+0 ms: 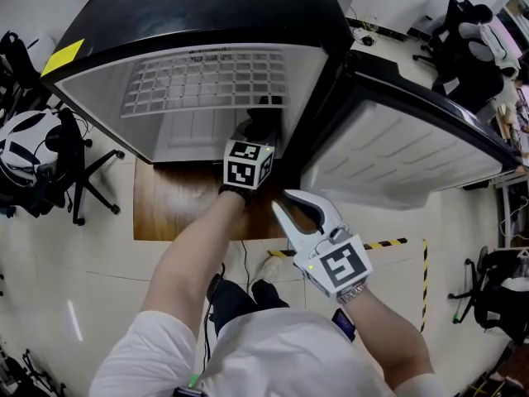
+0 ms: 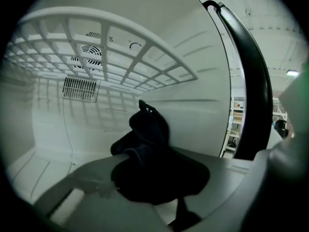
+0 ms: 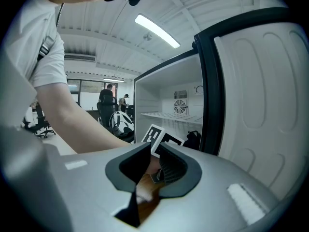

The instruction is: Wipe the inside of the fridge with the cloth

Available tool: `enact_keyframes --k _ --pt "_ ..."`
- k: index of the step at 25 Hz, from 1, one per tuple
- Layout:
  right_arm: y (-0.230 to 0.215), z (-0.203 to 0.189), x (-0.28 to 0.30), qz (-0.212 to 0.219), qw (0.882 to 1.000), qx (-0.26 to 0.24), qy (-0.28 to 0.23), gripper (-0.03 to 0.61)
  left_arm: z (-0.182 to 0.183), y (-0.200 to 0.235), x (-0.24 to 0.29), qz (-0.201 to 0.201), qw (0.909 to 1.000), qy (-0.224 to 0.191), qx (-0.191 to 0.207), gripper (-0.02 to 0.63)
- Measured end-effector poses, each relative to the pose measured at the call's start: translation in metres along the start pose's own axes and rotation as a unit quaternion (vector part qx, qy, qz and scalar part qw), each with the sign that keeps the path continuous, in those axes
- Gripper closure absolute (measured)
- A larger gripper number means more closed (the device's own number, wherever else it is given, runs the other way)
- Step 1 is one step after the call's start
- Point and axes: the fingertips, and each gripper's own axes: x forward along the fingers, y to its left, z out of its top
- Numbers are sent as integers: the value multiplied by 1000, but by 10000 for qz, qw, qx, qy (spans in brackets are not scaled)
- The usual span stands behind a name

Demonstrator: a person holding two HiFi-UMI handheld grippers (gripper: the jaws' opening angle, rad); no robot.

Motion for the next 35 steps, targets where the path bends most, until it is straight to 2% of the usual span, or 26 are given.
enact_keyframes --k 21,35 --pt "16 8 -3 79 9999 -71 -85 517 -7 -41 -46 -403 9990 -166 -6 540" --pt "19 16 -8 -13 9999 -81 -79 517 -10 -51 -64 -551 9984 -161 -5 540"
